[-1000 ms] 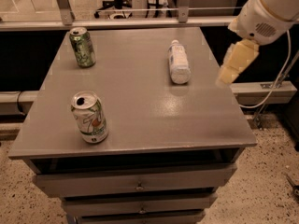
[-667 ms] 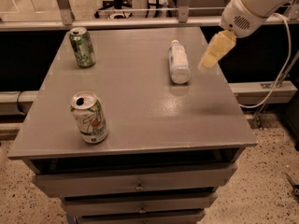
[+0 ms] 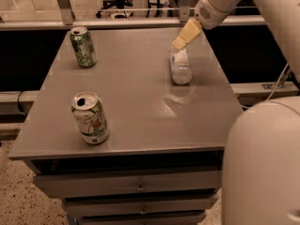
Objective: Place blue plastic bottle upright
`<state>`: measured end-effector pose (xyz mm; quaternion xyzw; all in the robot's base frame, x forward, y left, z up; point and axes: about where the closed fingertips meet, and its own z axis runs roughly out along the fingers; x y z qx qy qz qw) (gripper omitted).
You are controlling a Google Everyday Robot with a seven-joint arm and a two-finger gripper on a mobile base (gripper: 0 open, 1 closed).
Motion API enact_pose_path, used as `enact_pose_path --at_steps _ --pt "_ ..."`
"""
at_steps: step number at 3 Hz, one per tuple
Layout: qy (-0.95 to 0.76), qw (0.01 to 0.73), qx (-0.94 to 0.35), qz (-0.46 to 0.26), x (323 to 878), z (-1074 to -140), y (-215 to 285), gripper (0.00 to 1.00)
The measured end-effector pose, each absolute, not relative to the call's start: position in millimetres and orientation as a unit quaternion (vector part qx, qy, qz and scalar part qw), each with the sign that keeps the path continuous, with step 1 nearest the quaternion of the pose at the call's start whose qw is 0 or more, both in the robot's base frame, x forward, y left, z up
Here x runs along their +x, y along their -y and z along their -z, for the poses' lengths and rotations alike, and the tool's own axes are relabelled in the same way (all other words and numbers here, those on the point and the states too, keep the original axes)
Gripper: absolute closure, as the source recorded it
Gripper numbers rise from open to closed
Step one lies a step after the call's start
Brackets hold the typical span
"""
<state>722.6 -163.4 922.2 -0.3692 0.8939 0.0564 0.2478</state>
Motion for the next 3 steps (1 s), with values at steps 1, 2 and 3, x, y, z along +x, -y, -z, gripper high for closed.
enact_pose_path --at_steps 1,2,3 --pt "-0.933 0.213 -0.288 -0.042 756.9 -895.0 162.4 0.0" --pt "-0.96 0.174 -0.217 -0.03 768.2 -867.9 166.9 0.0" --pt "-0.974 0.147 -0.172 -0.035 769.5 -851.2 161.1 0.0"
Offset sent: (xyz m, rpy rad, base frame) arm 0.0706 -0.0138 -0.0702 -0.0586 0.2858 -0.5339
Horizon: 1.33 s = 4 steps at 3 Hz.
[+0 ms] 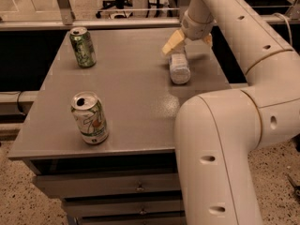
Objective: Place blue plastic bottle upright
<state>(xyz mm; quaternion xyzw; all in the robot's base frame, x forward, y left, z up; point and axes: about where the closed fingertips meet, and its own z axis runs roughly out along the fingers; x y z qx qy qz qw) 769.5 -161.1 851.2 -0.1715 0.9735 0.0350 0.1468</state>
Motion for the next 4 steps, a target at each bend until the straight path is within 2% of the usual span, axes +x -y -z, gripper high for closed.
enact_pose_path --at_steps 1,4 --pt "-0.977 0.142 -0.155 -0.047 772.1 -848.3 147.8 0.15" --pt "-0.965 0.195 -0.169 -0.041 777.8 -901.0 131.8 0.85"
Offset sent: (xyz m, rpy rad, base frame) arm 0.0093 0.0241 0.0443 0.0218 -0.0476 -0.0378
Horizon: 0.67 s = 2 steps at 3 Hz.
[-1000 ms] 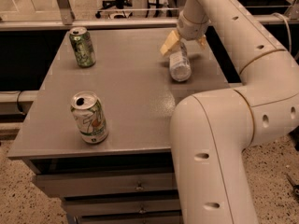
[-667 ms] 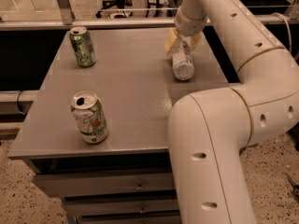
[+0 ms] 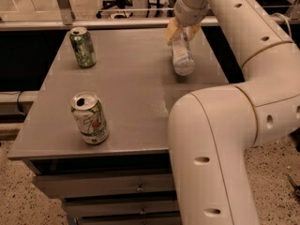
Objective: Place blue plastic bottle upright
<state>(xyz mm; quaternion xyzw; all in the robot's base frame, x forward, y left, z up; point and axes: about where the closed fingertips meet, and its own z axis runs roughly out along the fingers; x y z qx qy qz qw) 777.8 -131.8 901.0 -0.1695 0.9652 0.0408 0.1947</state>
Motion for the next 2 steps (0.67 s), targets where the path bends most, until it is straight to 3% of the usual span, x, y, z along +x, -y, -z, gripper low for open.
enact_pose_path --at_steps 1,2 --pt "-0.946 0.245 -0.202 -0.06 779.8 -931.6 130.5 1.0" --pt "-0.882 0.36 -0.281 -0.115 780.1 -987.3 126.5 1.0"
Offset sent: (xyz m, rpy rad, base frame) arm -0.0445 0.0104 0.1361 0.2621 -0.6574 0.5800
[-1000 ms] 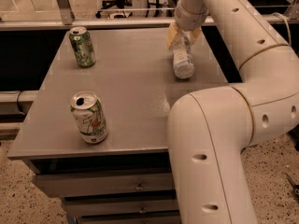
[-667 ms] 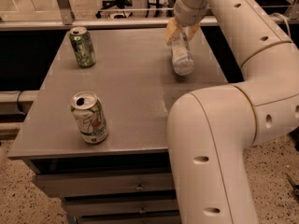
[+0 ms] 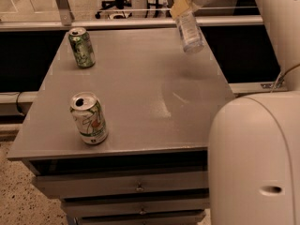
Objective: Place blue plastic bottle upright
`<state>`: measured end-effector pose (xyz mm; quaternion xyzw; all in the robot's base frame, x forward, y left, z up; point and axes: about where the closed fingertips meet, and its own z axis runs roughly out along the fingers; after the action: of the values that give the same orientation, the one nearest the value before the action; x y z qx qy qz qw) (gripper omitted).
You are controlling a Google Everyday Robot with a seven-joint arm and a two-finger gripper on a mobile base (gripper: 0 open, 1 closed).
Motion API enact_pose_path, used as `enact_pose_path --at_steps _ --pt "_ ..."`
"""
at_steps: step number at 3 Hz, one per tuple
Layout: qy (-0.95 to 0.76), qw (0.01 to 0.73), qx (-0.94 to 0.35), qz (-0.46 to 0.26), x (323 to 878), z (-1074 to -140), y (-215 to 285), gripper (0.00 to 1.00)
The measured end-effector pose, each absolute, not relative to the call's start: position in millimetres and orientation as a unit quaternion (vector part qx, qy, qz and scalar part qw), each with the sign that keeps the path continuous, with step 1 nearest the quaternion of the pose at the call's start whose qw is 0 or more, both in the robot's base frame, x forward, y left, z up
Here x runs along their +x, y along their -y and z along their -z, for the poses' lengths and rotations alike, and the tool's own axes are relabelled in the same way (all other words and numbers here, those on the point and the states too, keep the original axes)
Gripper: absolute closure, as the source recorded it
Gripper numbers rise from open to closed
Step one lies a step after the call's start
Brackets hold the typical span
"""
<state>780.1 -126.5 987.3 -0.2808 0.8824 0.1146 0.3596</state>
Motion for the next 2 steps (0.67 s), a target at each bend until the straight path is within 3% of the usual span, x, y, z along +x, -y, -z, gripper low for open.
enact_pose_path --at_steps 2 --pt "-0.752 0.508 -0.339 -0.248 756.1 -1031.4 139.0 1.0"
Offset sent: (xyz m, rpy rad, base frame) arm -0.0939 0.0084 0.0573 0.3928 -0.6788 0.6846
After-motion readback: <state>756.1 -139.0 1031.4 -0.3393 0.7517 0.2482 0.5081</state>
